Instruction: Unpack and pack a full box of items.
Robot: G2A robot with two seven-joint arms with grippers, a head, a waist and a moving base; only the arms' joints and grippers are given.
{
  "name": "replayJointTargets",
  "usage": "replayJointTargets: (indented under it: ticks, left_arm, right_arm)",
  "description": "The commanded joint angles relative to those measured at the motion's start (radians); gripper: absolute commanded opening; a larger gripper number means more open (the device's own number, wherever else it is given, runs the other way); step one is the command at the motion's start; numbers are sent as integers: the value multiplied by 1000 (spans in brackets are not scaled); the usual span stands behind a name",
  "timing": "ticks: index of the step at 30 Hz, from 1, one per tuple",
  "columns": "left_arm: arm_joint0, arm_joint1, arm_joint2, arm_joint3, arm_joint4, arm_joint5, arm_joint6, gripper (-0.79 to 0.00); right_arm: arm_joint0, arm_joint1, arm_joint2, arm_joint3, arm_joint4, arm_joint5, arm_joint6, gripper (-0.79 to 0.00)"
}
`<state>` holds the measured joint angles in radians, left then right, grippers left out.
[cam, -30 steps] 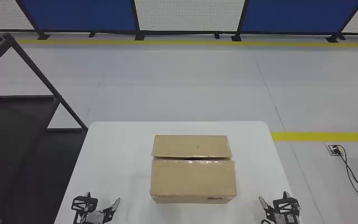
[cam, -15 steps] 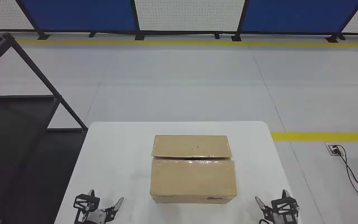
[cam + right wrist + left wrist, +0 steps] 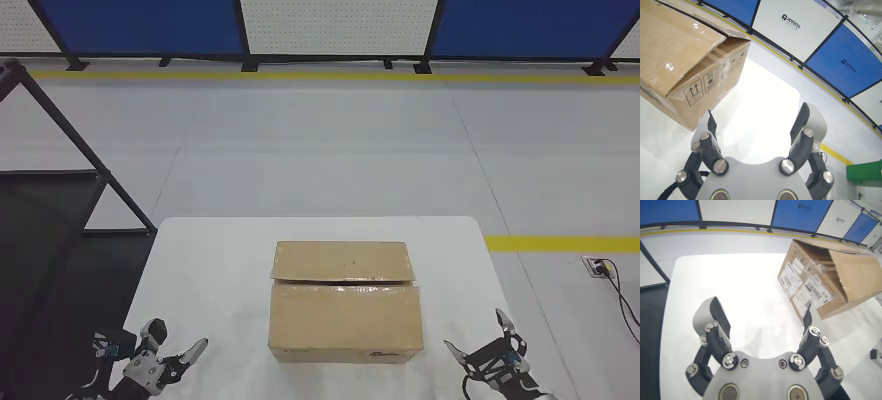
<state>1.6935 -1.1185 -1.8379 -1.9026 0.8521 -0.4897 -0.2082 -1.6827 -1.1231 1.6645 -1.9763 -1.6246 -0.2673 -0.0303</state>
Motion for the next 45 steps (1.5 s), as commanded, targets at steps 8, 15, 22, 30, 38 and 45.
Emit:
replayJointTargets:
  ticks: [8, 15, 22, 30, 38, 45]
  left_arm:
    - [-29, 10, -42, -28, -66, -22, -114, 0]
    - [-29, 10, -42, -28, -66, -22, -114, 0]
    - [-37, 11, -37, -33, -3, -26, -60, 0]
    - [-44, 18, -46, -59, 251, -186, 190, 0]
    - [-97, 26, -12, 7, 583, -211, 529, 0]
    - [-96, 26, -8, 10, 617, -193, 553, 0]
  right_arm:
    - [10, 3, 25, -14, -13, -23, 9, 0]
    - [10, 3, 25, -14, -13, -23, 9, 0]
    - [17, 6, 25, -25, -58, -34, -62, 0]
    - [8, 24, 78, 6, -259, -51, -346, 0]
    - [13, 49, 132, 32, -472, -68, -572, 0]
    - [13, 51, 138, 29, -495, -70, -570, 0]
